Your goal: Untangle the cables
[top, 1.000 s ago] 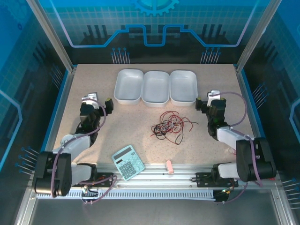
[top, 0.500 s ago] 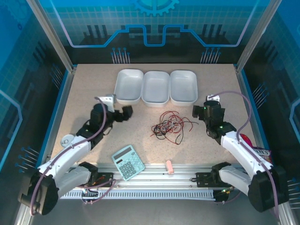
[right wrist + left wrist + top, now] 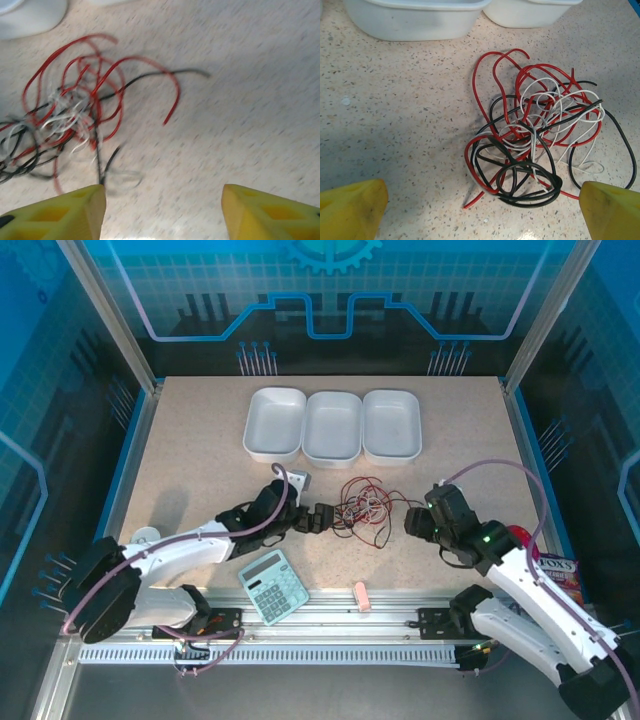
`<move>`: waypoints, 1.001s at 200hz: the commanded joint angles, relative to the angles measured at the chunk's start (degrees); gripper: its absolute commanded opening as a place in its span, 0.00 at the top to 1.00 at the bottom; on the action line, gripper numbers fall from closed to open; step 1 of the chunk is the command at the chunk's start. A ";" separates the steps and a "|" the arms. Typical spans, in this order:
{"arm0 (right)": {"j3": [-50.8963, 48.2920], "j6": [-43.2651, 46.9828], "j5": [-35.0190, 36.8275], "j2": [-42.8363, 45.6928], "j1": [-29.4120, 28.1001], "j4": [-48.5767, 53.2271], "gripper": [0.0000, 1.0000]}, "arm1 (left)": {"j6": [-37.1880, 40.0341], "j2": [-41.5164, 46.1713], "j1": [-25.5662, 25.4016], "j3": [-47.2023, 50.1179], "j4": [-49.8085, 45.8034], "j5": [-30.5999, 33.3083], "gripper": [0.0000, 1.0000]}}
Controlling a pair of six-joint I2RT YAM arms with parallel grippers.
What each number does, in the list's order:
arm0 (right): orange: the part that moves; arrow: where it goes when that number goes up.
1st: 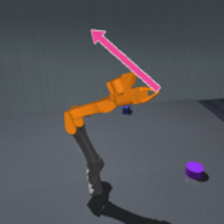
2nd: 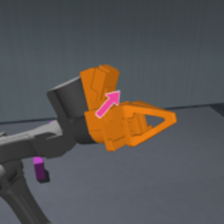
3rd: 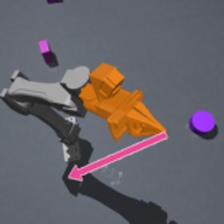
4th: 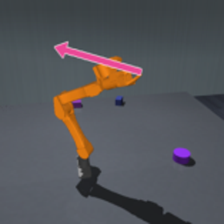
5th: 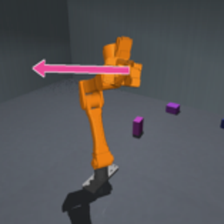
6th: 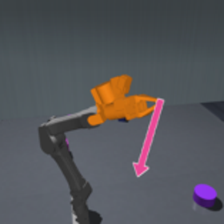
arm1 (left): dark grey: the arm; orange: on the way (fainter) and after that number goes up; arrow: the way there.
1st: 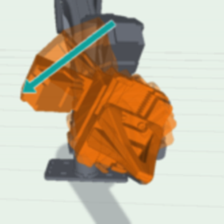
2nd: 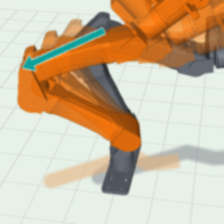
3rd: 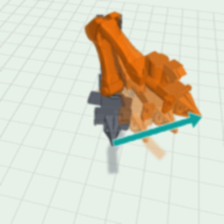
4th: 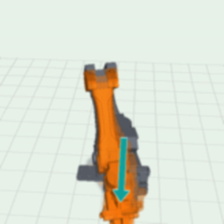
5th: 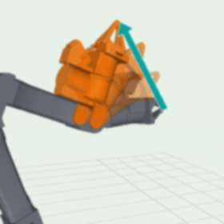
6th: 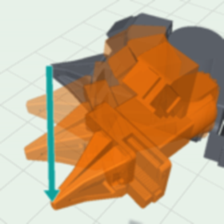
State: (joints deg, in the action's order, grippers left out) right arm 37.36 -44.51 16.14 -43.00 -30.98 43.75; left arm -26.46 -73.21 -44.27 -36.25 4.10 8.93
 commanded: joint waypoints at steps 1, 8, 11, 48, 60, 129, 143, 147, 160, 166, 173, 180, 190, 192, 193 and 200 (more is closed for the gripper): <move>-2.93 -10.23 -6.68 2.01 -3.59 3.63 0.42 | -1.34 -1.72 -0.38 -2.28 1.18 -1.53 0.02; -3.75 -11.95 -7.42 2.13 -4.77 2.80 0.43 | -1.10 -2.13 -0.38 -2.46 1.51 -1.98 0.03; -4.08 -12.53 -7.66 2.13 -5.26 2.31 0.43 | -1.06 -2.30 -0.38 -2.55 1.57 -2.13 0.04; -6.38 -16.61 -8.97 -1.88 -10.64 -4.54 0.47 | -0.33 -4.50 -0.38 -3.11 2.03 -3.87 0.10; -6.22 -16.66 -9.19 -4.59 -11.25 -5.86 0.47 | -0.65 -5.45 -0.38 -3.13 2.79 -4.38 0.11; -6.01 -16.33 -7.63 -13.73 -11.82 -14.22 0.58 | -1.40 -10.94 -0.51 -5.05 7.56 -7.40 0.14; -6.32 -16.62 -7.00 -14.38 -11.76 -15.76 0.59 | -1.27 -11.30 -0.47 -5.36 7.76 -7.40 0.15; -6.38 -16.70 -6.85 -14.73 -11.75 -16.15 0.59 | -1.21 -11.48 -0.47 -5.42 7.72 -7.48 0.16; -6.37 -16.84 -6.65 -15.53 -11.79 -16.89 0.61 | -0.95 -11.85 -0.48 -5.68 7.67 -7.61 0.17; -6.28 -16.75 -6.49 -15.90 -11.74 -17.07 0.62 | -0.94 -12.03 -0.49 -5.83 7.67 -7.72 0.17; -5.96 -16.54 -6.34 -16.36 -11.73 -16.88 0.64 | -0.91 -12.12 -0.47 -5.85 7.65 -7.73 0.18; -5.67 -16.36 -6.03 -16.88 -11.71 -16.43 0.65 | -0.92 -12.36 -0.48 -5.76 7.81 -7.78 0.19; -5.11 -16.16 -5.47 -17.64 -11.73 -15.52 0.67 | -0.96 -12.60 -0.47 -5.76 7.84 -7.83 0.20; -4.98 -16.14 -5.32 -17.82 -11.73 -15.29 0.67 | -0.96 -12.69 -0.47 -5.74 7.85 -7.84 0.20; -4.87 -16.14 -5.24 -17.91 -11.69 -15.19 0.67 | -0.96 -12.72 -0.47 -5.75 7.85 -7.81 0.20; -4.52 -16.22 -4.73 -18.42 -11.63 -14.40 0.68 | -0.95 -12.92 -0.47 -5.76 7.85 -7.84 0.21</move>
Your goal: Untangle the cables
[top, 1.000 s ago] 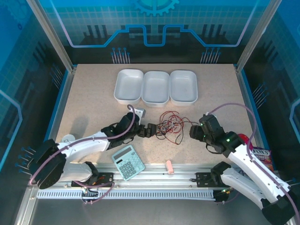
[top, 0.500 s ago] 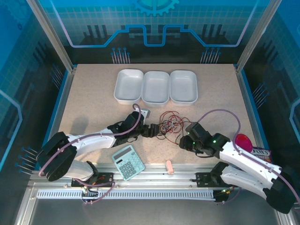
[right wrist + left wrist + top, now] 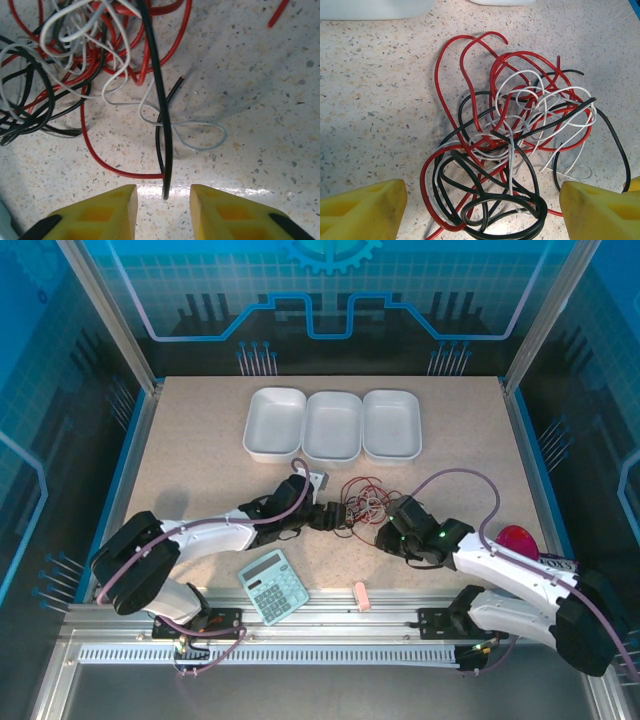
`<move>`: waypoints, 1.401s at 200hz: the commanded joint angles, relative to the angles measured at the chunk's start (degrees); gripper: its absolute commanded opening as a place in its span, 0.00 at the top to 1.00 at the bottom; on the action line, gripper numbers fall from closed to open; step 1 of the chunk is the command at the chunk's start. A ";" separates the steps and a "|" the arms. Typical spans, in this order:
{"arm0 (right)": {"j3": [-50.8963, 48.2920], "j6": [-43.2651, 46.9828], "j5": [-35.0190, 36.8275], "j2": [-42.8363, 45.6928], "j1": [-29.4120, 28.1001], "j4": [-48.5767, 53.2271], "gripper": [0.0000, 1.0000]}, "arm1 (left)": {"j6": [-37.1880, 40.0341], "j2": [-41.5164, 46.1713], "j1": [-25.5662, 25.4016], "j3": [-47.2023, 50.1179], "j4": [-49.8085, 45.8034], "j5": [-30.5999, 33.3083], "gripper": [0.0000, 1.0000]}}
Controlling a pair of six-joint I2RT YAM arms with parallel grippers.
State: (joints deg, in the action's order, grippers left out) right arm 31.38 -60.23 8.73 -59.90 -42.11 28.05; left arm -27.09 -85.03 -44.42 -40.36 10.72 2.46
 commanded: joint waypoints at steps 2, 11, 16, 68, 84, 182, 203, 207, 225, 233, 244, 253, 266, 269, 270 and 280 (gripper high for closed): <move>1.60 -0.57 2.80 -1.73 -0.34 1.54 0.68 | -0.33 -1.16 -0.31 -1.65 1.23 -1.29 0.21; 1.92 -0.59 2.96 -2.59 -0.19 2.08 0.70 | -0.39 -1.53 -0.38 -1.74 1.30 -1.34 0.21; 2.04 -0.46 2.96 -2.95 -0.05 2.03 0.72 | -0.35 -1.75 -0.31 -1.78 1.30 -1.44 0.22; 6.51 2.46 5.62 -2.76 0.04 6.25 0.99 | 0.10 -3.29 -0.41 -2.68 0.02 -1.65 0.36; 9.03 4.00 7.91 -1.28 0.02 10.16 1.00 | 0.19 -3.80 -0.48 -3.05 -0.61 -1.42 0.44; 23.99 14.51 13.74 6.75 -0.16 22.12 1.00 | -0.67 -4.92 -0.79 -3.17 -1.31 1.70 0.83; 26.95 16.41 14.01 7.70 -0.12 23.07 1.00 | -1.07 -4.66 -0.80 -2.97 -1.58 2.63 0.87; 27.52 16.76 14.00 7.76 -0.17 23.26 1.00 | -1.16 -4.58 -0.78 -2.92 -1.62 2.79 0.87; 29.79 18.33 14.32 8.23 -0.10 24.39 1.00 | -1.38 -4.44 -0.78 -2.62 -1.83 3.51 0.90; 30.77 19.00 14.49 8.37 -0.12 24.86 1.00 | -1.38 -4.33 -0.81 -2.68 -2.01 3.84 0.91; 31.98 19.80 14.53 8.48 -0.17 25.25 1.00 | -1.34 -4.32 -0.75 -2.77 -2.19 4.09 0.93; 32.87 20.44 14.45 8.44 -0.09 25.30 1.00 | -1.41 -4.25 -0.75 -2.76 -2.11 4.13 0.93; 33.69 21.14 14.33 8.48 -0.17 25.06 1.00 | -1.22 -3.96 -0.82 -2.70 -1.69 3.75 0.92; 33.85 21.26 14.38 8.47 -0.10 24.99 1.00 | -1.13 -3.88 -0.88 -2.66 -1.45 3.58 0.91; 33.98 21.28 14.38 8.48 -0.14 24.97 1.00 | -1.08 -3.90 -0.86 -2.64 -1.38 3.50 0.91; 34.57 21.76 14.34 8.48 -0.17 24.71 1.00 | -0.86 -3.62 -0.91 -2.58 -1.03 3.03 0.86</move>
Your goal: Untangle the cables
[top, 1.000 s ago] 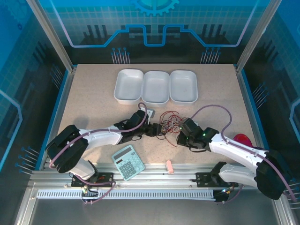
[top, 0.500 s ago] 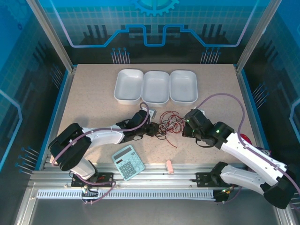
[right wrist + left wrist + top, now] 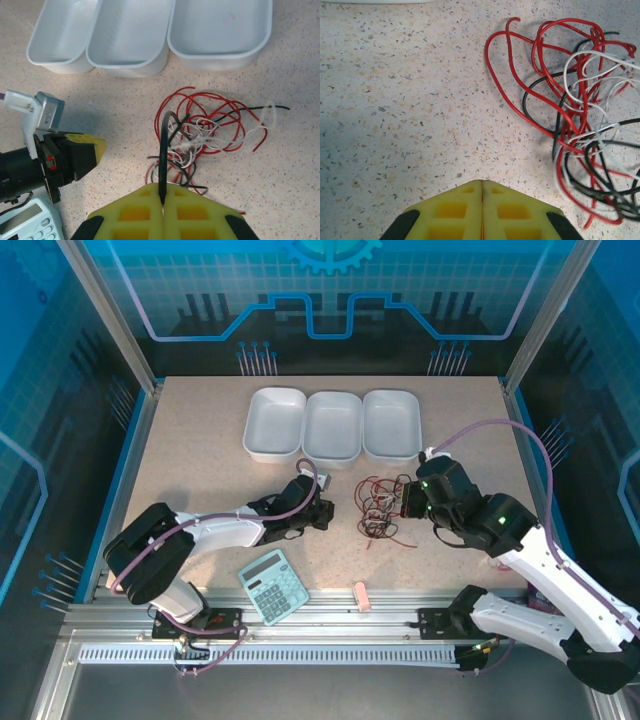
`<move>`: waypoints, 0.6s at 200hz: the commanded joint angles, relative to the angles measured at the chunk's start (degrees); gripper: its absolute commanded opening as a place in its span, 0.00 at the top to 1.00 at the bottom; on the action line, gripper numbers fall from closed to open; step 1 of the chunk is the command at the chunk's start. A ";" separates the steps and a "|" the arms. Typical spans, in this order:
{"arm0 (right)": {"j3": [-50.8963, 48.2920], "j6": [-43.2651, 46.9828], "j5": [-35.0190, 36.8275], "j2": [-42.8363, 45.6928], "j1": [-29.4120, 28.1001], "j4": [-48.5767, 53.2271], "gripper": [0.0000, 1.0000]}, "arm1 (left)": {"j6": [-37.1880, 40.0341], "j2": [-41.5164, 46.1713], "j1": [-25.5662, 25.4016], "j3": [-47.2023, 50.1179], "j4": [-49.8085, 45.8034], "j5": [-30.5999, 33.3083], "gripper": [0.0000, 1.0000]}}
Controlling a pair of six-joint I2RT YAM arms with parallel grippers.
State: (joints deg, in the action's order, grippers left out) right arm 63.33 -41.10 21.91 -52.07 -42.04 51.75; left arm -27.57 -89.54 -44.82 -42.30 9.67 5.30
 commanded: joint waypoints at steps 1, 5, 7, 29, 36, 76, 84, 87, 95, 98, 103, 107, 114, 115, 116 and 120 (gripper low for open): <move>2.60 2.66 1.16 0.66 -0.19 0.93 1.00 | -0.33 0.91 -0.53 -0.65 0.05 0.12 0.86; 2.94 2.91 1.20 0.61 -0.23 0.75 1.00 | -0.17 1.14 -0.53 -0.67 0.29 -0.13 0.82; 3.09 3.01 1.18 0.58 -0.23 0.67 1.00 | -0.02 1.21 -0.53 -0.67 0.40 -0.34 0.80; 5.87 5.02 0.86 0.20 -0.23 -0.22 1.00 | 2.24 2.64 -1.18 -0.66 2.19 -2.16 0.60; 7.08 5.81 0.94 -0.09 -0.28 -0.41 1.00 | 2.96 3.09 -1.40 -0.76 2.53 -2.45 0.54; 13.69 10.08 1.27 -1.85 -0.45 -0.86 1.00 | 4.05 5.01 -1.78 -0.53 4.36 -2.27 0.30; 14.54 10.68 1.29 -2.18 -0.48 -1.06 1.00 | 3.87 5.33 -1.76 -0.47 4.64 -1.95 0.24; 14.89 10.95 1.28 -2.23 -0.56 -1.20 1.00 | 3.80 5.41 -1.81 -0.45 4.73 -1.87 0.23; 15.66 11.64 1.14 -2.49 -0.57 -1.37 1.00 | 3.72 5.75 -1.82 -0.40 4.90 -1.61 0.19; 15.94 11.88 1.17 -2.62 -0.52 -1.46 1.00 | 3.73 5.88 -1.77 -0.33 4.96 -1.44 0.17; 16.41 12.20 1.23 -2.83 -0.52 -1.49 1.00 | 3.74 6.14 -1.77 -0.25 4.95 -1.22 0.12; 16.85 12.47 1.29 -2.98 -0.53 -1.39 1.00 | 3.69 6.39 -1.82 -0.21 5.06 -0.87 0.08; 17.46 12.83 1.35 -3.24 -0.66 -1.39 1.00 | 3.58 6.78 -1.80 -0.07 5.03 -0.24 0.01; 17.58 12.90 1.36 -3.27 -0.67 -1.38 1.00 | 3.54 6.85 -1.83 -0.02 5.06 -0.18 0.01; 17.60 12.94 1.37 -3.28 -0.67 -1.38 1.00 | 3.51 6.93 -1.80 -0.04 5.08 -0.10 0.01; 17.96 13.07 1.36 -3.47 -0.67 -1.38 1.00 | 3.57 7.13 -1.77 0.09 5.24 0.20 0.01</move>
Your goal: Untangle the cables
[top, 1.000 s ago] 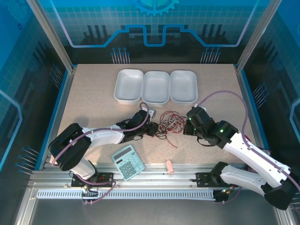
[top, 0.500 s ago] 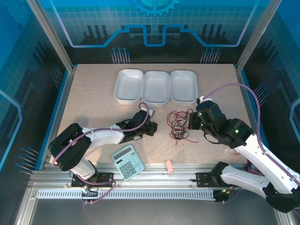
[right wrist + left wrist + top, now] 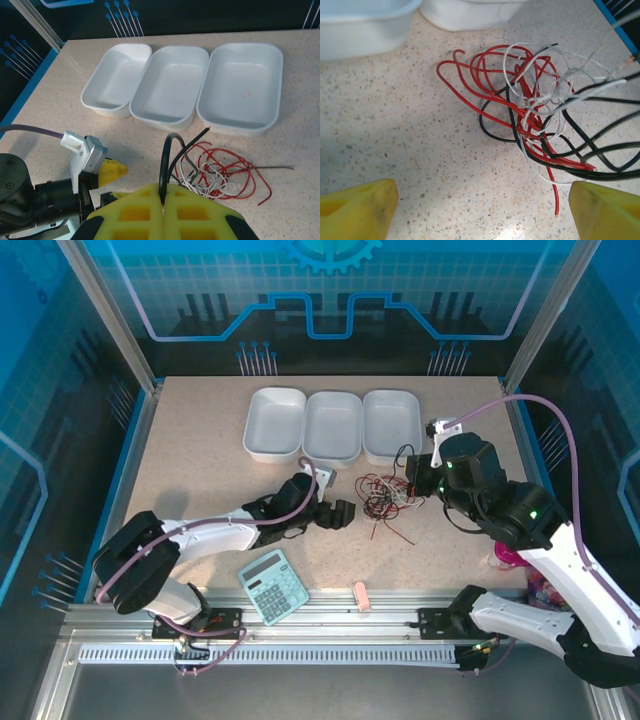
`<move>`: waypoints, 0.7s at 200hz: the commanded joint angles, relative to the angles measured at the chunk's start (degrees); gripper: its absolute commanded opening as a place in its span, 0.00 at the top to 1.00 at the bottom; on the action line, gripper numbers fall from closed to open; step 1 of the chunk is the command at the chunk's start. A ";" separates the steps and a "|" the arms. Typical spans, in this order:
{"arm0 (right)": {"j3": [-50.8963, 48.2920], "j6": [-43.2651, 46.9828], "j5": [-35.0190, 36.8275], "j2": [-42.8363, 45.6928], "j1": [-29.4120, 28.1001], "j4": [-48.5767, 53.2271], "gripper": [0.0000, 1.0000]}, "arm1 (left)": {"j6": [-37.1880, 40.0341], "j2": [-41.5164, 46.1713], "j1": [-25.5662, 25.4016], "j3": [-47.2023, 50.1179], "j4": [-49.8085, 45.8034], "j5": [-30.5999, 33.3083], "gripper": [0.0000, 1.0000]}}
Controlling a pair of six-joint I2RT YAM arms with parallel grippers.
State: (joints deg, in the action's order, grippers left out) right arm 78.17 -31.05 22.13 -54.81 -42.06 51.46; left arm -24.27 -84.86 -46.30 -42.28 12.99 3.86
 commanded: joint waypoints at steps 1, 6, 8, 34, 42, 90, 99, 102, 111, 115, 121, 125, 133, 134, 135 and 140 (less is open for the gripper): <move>3.21 3.10 1.15 -0.78 -0.65 -1.10 1.00 | 0.27 2.53 -0.28 0.13 1.89 1.66 0.01; 3.57 3.31 1.12 -0.87 -0.65 -1.10 1.00 | 0.35 2.84 -0.28 0.26 2.10 1.97 0.01; 3.70 3.42 1.15 -0.90 -0.65 -1.17 1.00 | 0.43 3.07 -0.28 0.27 2.14 2.02 0.01; 5.64 4.75 0.99 -1.77 -0.69 -1.19 1.00 | 1.88 4.93 -0.28 0.63 3.49 2.67 0.01; 6.52 5.20 0.80 -2.11 -0.73 -1.12 1.00 | 2.43 5.57 -0.29 0.62 3.93 2.65 0.01; 11.03 7.69 0.02 -4.71 -1.47 -0.61 1.00 | 2.92 7.93 -0.29 1.00 6.80 2.86 0.01; 12.14 8.09 -0.09 -5.34 -1.65 -0.25 1.00 | 2.70 7.96 -0.28 1.00 6.74 2.99 0.01; 12.54 8.32 -0.08 -5.53 -1.72 -0.16 1.00 | 2.66 7.96 -0.32 0.98 6.66 3.11 0.01; 13.56 8.92 0.01 -6.13 -2.09 0.12 1.00 | 2.48 7.96 -0.28 0.97 6.65 3.25 0.01; 14.03 9.16 0.02 -6.27 -2.16 0.20 1.00 | 2.35 8.03 -0.29 0.98 6.59 3.43 0.01; 14.88 9.67 0.06 -6.76 -2.36 0.43 1.00 | 2.12 8.04 -0.34 1.08 6.50 3.78 0.01; 15.36 9.96 0.13 -7.02 -2.41 0.64 1.00 | 2.08 8.04 -0.28 1.12 6.37 3.90 0.01; 16.30 10.44 0.46 -7.53 -2.67 0.82 1.00 | 1.99 8.04 -0.28 1.02 6.30 4.18 0.01; 16.39 10.51 0.54 -7.56 -2.67 0.83 1.00 | 1.97 8.04 -0.28 1.04 6.32 4.20 0.01; 16.48 10.58 0.55 -7.62 -2.71 0.83 1.00 | 2.00 8.04 -0.28 1.05 6.33 4.22 0.01; 17.01 10.85 0.78 -7.86 -2.80 0.92 1.00 | 1.92 8.08 -0.31 1.07 6.30 4.38 0.01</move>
State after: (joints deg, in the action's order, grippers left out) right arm 91.66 -23.00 22.09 -61.78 -43.55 51.70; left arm -22.41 -78.15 -46.30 -41.87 18.33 6.42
